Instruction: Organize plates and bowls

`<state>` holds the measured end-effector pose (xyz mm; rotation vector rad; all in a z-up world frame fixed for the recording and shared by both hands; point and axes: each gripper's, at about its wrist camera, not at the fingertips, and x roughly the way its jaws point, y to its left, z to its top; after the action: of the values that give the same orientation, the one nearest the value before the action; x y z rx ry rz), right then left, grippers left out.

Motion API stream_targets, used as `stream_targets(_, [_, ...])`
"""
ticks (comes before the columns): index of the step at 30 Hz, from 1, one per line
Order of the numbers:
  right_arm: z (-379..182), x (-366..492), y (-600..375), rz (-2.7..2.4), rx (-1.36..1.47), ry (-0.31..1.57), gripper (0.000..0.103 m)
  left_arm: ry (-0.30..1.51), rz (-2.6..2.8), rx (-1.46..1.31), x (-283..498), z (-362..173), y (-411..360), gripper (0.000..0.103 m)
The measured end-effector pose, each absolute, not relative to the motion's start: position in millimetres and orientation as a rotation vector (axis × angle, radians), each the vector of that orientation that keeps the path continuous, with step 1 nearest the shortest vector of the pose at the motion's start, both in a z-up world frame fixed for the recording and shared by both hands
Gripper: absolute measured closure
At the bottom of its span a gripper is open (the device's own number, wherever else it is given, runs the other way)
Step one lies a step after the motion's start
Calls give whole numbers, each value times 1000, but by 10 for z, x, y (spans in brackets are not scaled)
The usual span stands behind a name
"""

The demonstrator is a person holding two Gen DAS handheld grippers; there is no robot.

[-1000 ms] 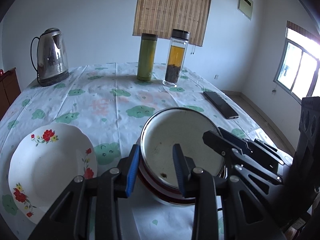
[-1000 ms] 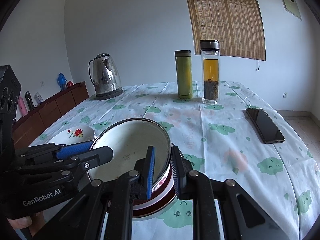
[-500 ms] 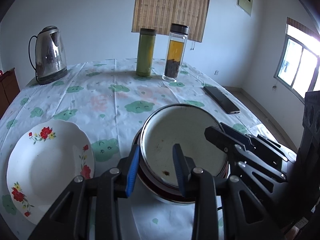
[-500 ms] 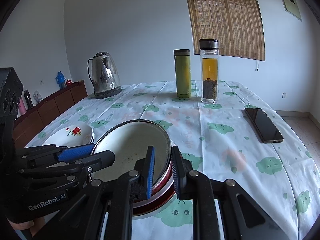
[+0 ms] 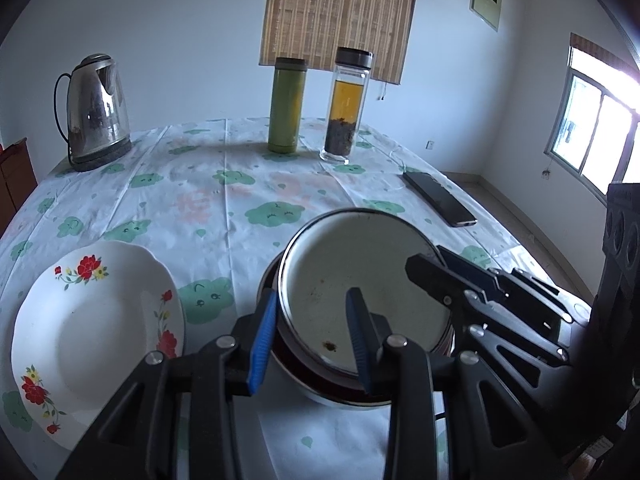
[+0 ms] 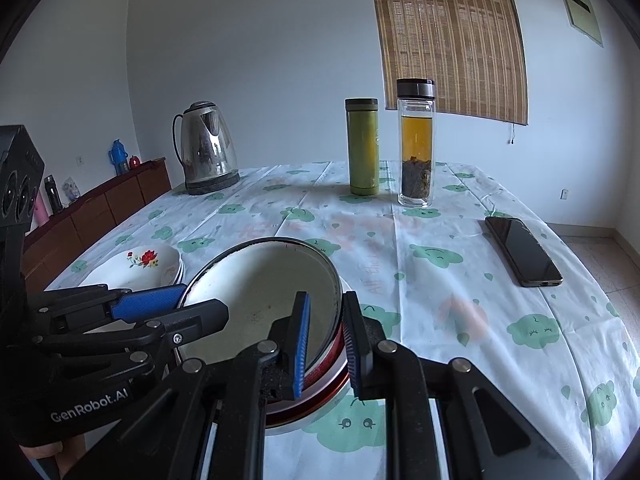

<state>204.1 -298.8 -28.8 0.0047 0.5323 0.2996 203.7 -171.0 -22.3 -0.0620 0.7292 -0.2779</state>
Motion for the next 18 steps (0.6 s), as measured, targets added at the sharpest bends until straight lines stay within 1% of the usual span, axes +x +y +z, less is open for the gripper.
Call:
stream_targets(9, [-292,2029,-2974,298,-5,527,84,730,-281,-64,2037,-223,-1711,70])
stream_targets(14, [-294,2022,-2974,301,-8,525,82,733,-282,-62,2037,-224,-1718,68])
stream_targets(16, [-292,2020,-2974,304,-7,523,82,735,-290,-64,2040,-226,-1714,65])
stream_targets(18, [-290,2017,-2972,306,-8,522,82,736,-291,-63,2038,-226,-1716,65])
